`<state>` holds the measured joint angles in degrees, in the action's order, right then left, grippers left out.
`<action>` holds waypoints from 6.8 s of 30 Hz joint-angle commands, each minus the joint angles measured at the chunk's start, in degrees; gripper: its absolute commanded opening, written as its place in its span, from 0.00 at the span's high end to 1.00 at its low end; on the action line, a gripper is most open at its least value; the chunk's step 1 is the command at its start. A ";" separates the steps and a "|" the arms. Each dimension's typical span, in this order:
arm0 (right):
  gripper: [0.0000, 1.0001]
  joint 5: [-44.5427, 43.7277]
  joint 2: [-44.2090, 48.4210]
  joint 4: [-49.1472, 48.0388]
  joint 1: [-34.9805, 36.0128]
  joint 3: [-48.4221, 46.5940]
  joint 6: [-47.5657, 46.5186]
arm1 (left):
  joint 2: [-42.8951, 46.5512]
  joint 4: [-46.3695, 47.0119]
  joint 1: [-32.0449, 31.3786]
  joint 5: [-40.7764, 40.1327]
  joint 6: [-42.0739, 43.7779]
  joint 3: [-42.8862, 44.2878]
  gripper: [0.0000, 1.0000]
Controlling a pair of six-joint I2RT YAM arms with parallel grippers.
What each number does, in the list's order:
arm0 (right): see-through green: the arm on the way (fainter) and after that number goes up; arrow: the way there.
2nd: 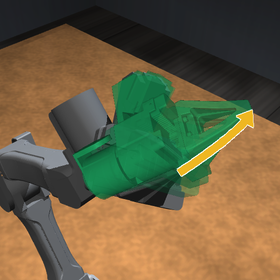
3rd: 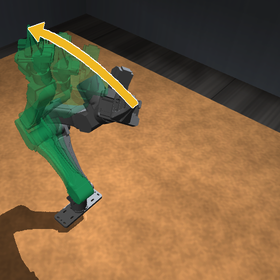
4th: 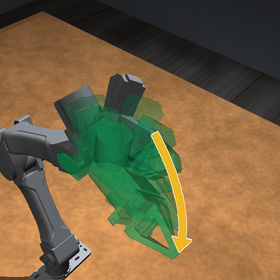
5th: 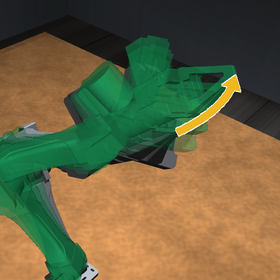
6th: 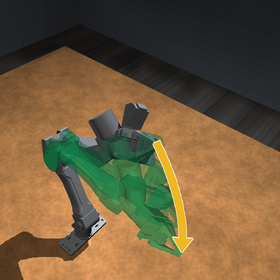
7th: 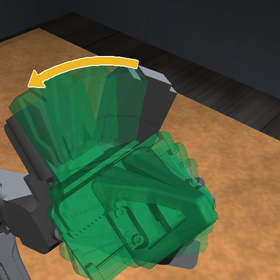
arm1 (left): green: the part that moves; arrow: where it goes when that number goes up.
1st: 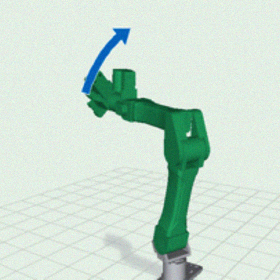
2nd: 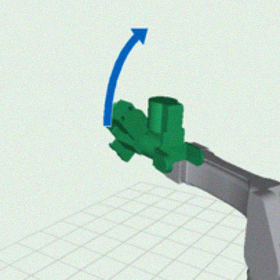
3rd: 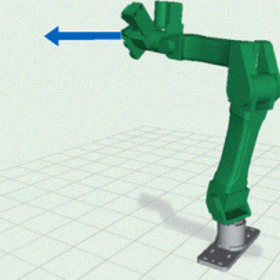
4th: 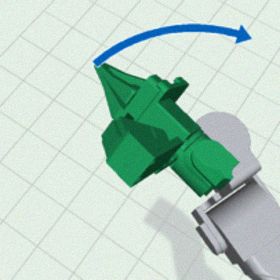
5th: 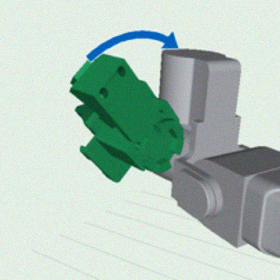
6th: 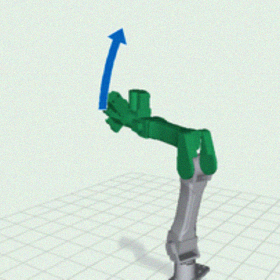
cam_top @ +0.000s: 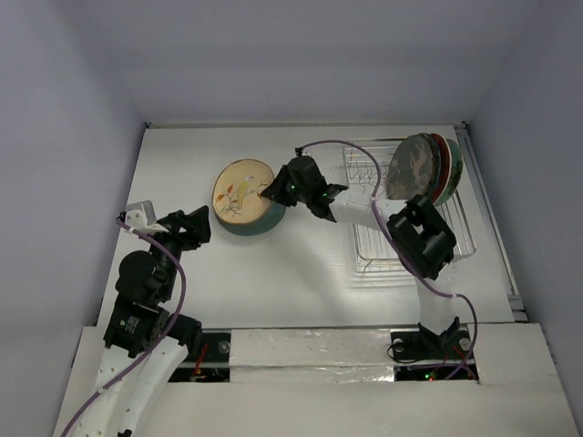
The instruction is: Unload the plates from the dish rack
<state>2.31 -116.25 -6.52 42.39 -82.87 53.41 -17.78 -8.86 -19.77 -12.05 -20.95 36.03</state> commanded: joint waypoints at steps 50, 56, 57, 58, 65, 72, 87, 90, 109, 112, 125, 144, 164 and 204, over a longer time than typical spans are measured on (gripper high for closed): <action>1.00 -35.17 36.95 29.38 -11.67 12.90 -27.13 | 2.40 2.53 -0.27 0.19 -0.14 -0.70 0.74; 1.00 -36.33 45.74 31.05 -24.27 17.91 -29.67 | 3.19 1.92 -0.80 0.19 -0.23 -0.35 0.97; 0.98 -35.62 46.28 30.70 -27.07 18.09 -30.29 | 3.28 1.83 -0.80 0.19 -0.14 -0.35 0.97; 0.88 -34.92 46.55 30.61 -28.40 18.27 -31.25 | 3.37 1.83 -1.32 0.19 -0.14 -0.35 0.93; 0.64 -28.69 42.42 30.35 -34.65 16.95 -33.37 | 3.81 1.83 -1.85 0.19 -0.14 -0.35 0.77; 0.64 -25.95 38.56 27.88 -37.47 16.43 -33.19 | 3.63 1.83 -1.85 0.19 -0.14 -0.43 0.73; 0.88 -27.70 29.41 26.29 -38.00 10.98 -36.00 | 3.02 1.92 -1.85 0.19 -0.14 -0.35 0.72; 1.00 -26.92 31.51 27.00 -38.00 11.06 -37.06 | 2.93 1.92 -1.85 0.19 -0.14 -0.35 0.72; 1.00 -33.07 44.69 39.40 -27.02 -5.37 -41.19 | 2.14 1.83 -1.85 0.19 -0.41 -0.35 0.71; 1.00 -30.71 45.67 37.56 -22.63 -4.15 -38.91 | 1.87 1.83 -1.85 0.19 -0.41 -0.35 0.71; 1.00 -3.71 30.22 -8.05 -4.08 7.90 -6.93 | 1.17 1.74 -1.85 0.19 -0.67 -0.35 0.71; 1.00 0.50 5.69 -26.61 0.94 7.72 12.16 | 1.78 1.66 -1.85 0.19 -0.67 -0.52 0.71; 0.96 2.09 2.52 -29.77 1.99 14.58 16.55 | 2.05 1.92 -1.85 0.19 -0.50 -0.44 0.71; 0.19 1.13 9.79 6.34 1.99 13.08 -7.96 | 5.04 2.10 -1.85 0.19 -0.49 -0.61 0.71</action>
<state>4.45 -112.57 -3.27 43.92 -70.39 49.63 -13.50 -9.04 -21.32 -12.08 -21.37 36.01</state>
